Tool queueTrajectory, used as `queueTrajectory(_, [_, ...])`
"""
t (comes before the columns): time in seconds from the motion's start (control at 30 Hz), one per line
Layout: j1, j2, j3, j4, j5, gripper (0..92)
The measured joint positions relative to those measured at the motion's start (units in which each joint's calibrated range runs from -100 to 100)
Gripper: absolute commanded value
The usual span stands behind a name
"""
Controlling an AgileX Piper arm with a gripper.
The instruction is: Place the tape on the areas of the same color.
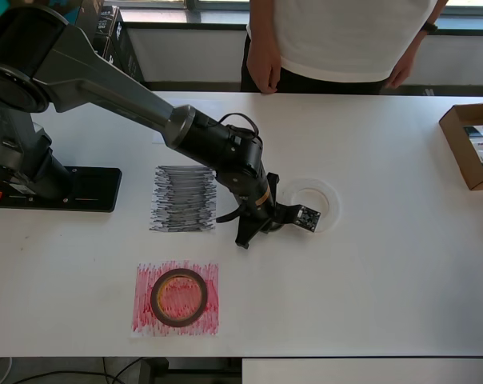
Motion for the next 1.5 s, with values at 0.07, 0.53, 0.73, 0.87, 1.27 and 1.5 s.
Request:
queueTrajectory(0.07, [0.0, -0.73, 0.66, 0.0, -0.89, 1.0])
queueTrajectory(0.53, [4.15, -13.54, 10.01, 2.68, -3.68, 0.8])
queueTrajectory(0.73, [5.03, -22.05, 19.92, 2.68, -7.18, 0.5])
queueTrajectory(0.87, [4.19, -27.56, 26.49, 1.24, -10.66, 0.0])
queueTrajectory(1.27, [1.69, -34.69, 41.82, -6.65, -21.65, 0.0])
queueTrajectory(1.5, [2.48, -33.36, 44.13, -6.71, -23.25, 0.0])
